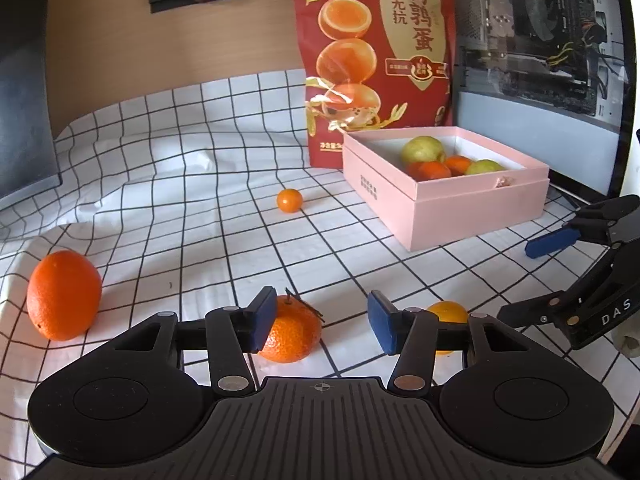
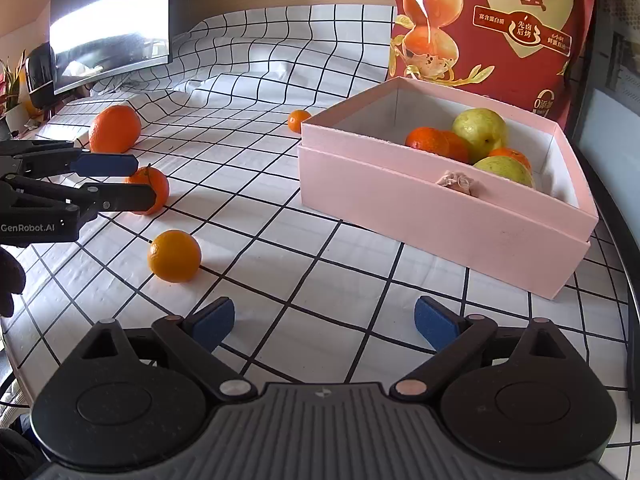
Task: Organize fruits
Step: 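Move the left tool to the leafy-stemmed tangerine and close on it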
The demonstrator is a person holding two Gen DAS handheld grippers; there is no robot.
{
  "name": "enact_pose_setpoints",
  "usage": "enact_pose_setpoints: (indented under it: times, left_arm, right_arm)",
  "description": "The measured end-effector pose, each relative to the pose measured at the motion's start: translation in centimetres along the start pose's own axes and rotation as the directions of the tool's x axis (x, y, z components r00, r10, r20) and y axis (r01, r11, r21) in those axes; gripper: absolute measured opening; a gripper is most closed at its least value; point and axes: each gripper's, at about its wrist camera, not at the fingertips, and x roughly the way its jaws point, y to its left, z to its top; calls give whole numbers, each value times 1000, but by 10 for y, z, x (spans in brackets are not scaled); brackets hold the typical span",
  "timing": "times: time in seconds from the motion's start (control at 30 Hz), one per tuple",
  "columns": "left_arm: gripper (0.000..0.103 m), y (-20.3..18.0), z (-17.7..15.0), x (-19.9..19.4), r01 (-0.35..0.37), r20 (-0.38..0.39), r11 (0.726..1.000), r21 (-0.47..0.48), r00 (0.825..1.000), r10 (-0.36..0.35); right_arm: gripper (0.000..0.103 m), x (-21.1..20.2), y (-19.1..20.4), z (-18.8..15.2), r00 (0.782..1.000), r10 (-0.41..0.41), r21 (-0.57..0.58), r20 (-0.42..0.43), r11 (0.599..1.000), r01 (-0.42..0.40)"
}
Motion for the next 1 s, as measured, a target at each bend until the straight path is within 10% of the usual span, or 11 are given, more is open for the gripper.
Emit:
enact_pose_setpoints:
  times: [0.33, 1.0]
  left_arm:
    - [69, 7, 1, 0, 98, 10, 994, -57, 995, -98]
    - [64, 29, -13, 23, -10, -69, 992, -124, 998, 2]
  right_arm:
    - [97, 0, 0, 0, 1000, -1, 0, 0, 1000, 1]
    - [103, 5, 3, 2, 1000, 0, -27, -29, 1000, -1]
